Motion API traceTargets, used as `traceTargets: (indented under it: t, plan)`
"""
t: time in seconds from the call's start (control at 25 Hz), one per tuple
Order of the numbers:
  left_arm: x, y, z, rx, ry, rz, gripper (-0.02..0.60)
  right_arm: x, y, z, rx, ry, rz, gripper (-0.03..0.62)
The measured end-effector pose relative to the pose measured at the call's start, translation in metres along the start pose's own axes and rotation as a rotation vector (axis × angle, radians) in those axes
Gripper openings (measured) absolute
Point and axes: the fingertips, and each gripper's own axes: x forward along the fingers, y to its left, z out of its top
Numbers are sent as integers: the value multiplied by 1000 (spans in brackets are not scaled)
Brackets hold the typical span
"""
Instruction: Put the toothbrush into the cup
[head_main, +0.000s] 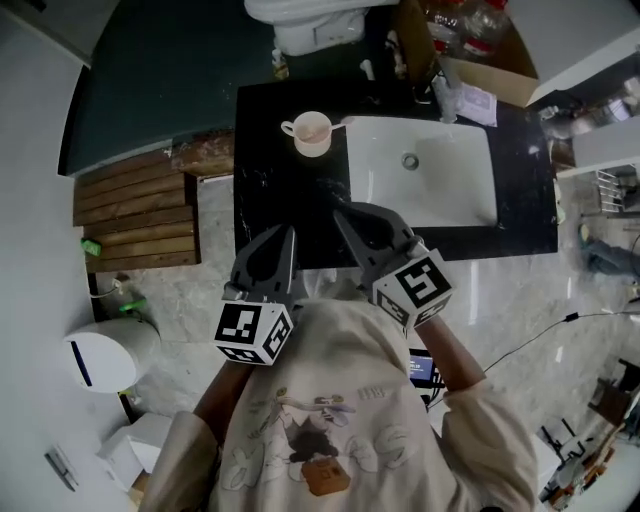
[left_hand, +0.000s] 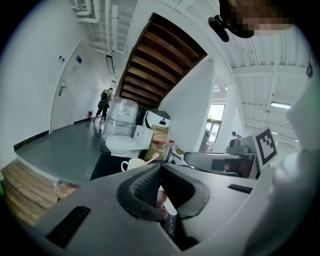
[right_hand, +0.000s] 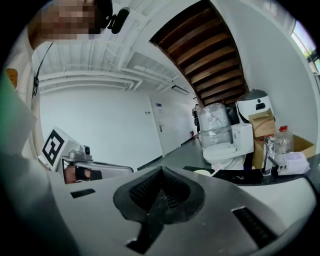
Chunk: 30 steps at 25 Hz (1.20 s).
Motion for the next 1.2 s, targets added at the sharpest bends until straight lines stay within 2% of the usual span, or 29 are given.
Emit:
traceTargets:
  t: [0.16,0.36,0.56,1.2]
  plan:
    - [2,-1,0,7,-7,-4,12,2,14,-5,-24,11,19,17]
    - [0,-4,-3,-8,-11,-4,12,-1,19,-19,33,36,26,17]
    - [0,-6,-10,-10,9,-6,12,-4,20,-26,26,55,46,17]
    - [0,-11,-7,-17,13,14,12,2,27,-25,11,59,93,17]
